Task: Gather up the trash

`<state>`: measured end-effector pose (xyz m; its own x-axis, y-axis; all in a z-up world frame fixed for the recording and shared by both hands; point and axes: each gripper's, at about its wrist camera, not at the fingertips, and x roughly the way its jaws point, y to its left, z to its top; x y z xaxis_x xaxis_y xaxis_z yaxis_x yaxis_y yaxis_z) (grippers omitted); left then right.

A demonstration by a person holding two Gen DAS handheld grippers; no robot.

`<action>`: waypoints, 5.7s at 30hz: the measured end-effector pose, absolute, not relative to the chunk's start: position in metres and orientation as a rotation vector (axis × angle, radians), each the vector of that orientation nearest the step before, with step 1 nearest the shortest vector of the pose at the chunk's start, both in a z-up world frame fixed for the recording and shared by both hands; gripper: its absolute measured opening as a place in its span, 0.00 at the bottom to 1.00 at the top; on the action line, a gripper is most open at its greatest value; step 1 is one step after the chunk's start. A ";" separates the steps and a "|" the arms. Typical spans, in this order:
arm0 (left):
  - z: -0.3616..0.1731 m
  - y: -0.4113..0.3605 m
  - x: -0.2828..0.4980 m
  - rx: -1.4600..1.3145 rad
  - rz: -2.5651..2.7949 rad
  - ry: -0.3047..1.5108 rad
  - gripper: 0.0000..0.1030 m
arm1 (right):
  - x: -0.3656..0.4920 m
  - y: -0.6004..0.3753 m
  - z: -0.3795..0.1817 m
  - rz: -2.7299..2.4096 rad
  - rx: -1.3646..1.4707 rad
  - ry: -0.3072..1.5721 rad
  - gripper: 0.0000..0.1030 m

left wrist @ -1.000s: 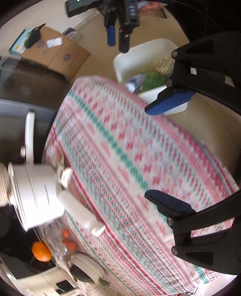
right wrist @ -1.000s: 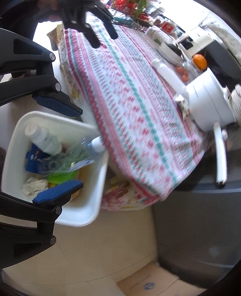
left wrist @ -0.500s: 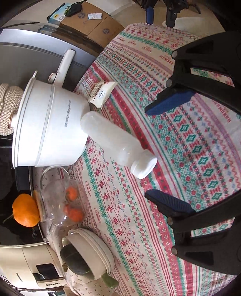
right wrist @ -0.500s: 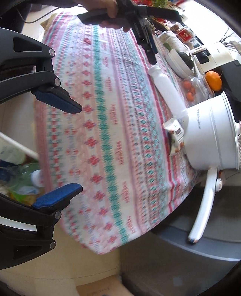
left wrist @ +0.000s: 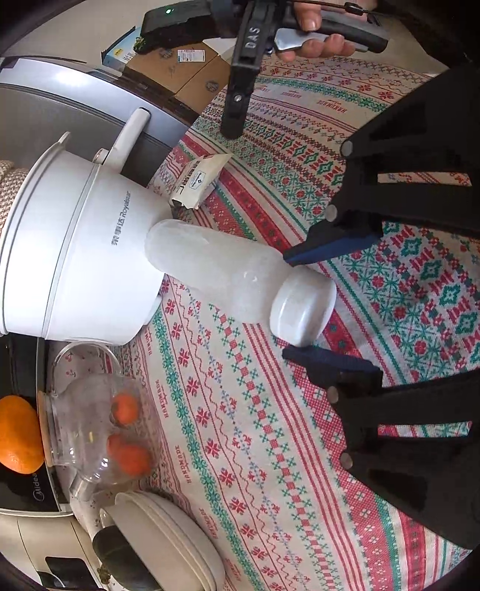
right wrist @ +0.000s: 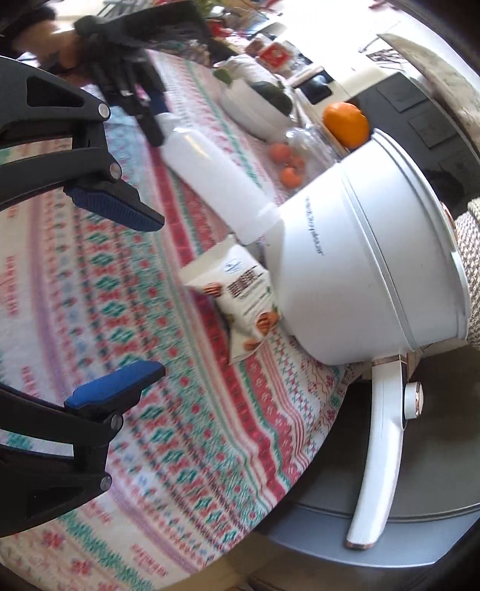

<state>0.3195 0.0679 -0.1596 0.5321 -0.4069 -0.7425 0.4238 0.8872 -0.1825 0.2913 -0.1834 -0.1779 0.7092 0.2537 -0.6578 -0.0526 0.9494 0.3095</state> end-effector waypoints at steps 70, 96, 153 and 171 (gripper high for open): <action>-0.036 -0.083 0.048 0.063 -0.753 0.842 0.43 | 0.015 -0.313 -0.135 0.253 0.158 0.872 0.08; -0.098 -0.147 0.033 0.259 -0.775 0.942 0.64 | -0.004 -0.376 -0.221 0.118 0.189 1.124 0.10; -0.037 -0.050 -0.028 0.101 -0.254 0.828 0.99 | -0.076 -0.291 -0.115 -0.129 0.009 0.682 1.00; -0.036 -0.046 -0.031 0.086 -0.254 0.823 0.99 | -0.073 -0.284 -0.125 -0.113 -0.017 0.715 1.00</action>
<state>-0.0306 -0.0464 -0.0360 0.6518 -0.1899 -0.7343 0.2562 0.9664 -0.0224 -0.0733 -0.2841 -0.1251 0.7490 -0.1095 -0.6534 0.0982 0.9937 -0.0540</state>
